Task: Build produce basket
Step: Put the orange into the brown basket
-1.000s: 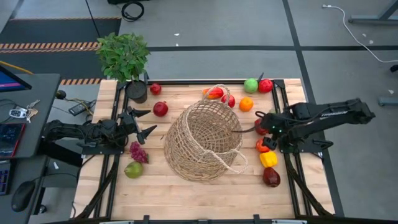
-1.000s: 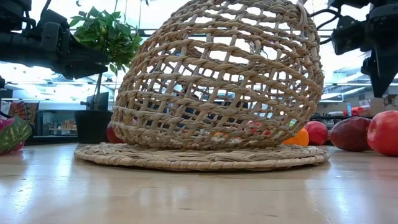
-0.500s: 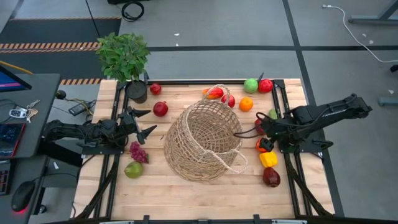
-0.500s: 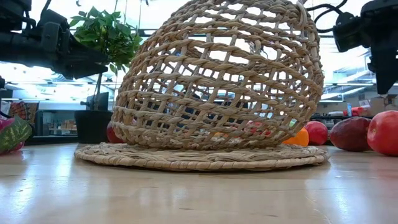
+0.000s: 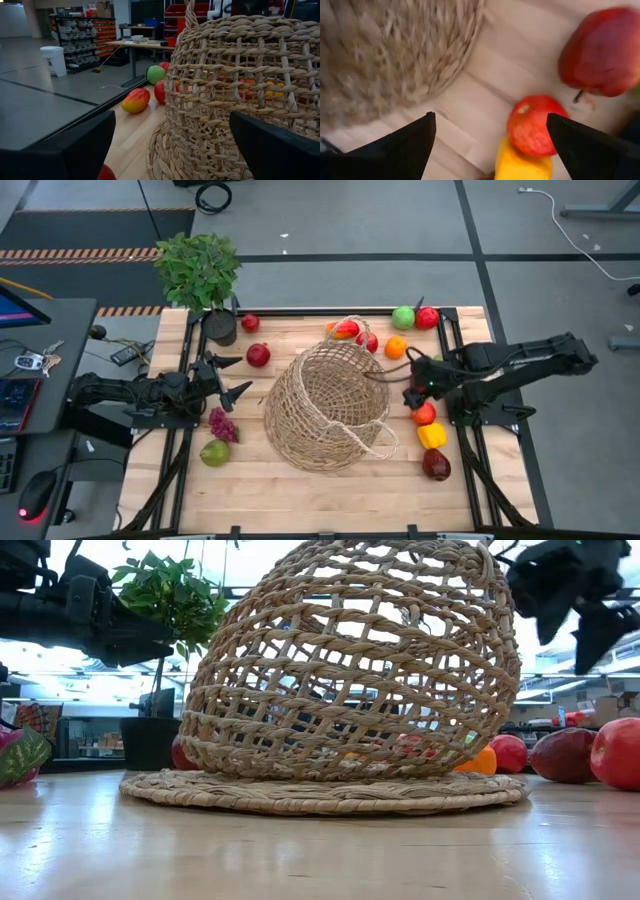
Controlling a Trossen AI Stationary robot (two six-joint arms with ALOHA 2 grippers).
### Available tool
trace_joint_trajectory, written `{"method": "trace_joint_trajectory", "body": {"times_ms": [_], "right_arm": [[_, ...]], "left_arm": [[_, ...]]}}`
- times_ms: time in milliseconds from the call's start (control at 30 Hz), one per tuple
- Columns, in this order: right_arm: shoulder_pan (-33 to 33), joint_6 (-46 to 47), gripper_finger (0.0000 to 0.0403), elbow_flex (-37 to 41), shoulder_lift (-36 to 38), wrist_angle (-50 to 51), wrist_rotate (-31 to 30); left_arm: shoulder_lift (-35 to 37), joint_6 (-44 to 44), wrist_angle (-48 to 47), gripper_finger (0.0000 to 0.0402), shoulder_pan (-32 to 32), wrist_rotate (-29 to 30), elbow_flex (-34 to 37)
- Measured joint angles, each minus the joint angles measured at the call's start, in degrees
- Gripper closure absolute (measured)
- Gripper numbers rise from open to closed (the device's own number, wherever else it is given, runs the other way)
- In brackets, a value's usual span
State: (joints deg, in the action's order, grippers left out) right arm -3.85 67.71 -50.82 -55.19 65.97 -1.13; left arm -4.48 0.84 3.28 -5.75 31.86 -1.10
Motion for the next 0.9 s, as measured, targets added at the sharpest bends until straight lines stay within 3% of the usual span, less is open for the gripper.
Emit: {"method": "trace_joint_trajectory", "body": {"times_ms": [233,600,900], "right_arm": [[7.3,-1.9,0.0019,-7.0,-3.5,4.7,-1.3],[25.5,-13.3,0.0019,-7.3,-9.4,5.1,2.3],[32.3,-23.9,0.0019,-7.3,-17.8,5.0,2.5]], "left_arm": [[0.0,0.0,0.0,0.0004,0.0,0.0,0.0],[0.0,0.0,0.0,0.0004,0.0,0.0,0.0],[0.0,0.0,0.0,0.0004,0.0,0.0,0.0]]}}
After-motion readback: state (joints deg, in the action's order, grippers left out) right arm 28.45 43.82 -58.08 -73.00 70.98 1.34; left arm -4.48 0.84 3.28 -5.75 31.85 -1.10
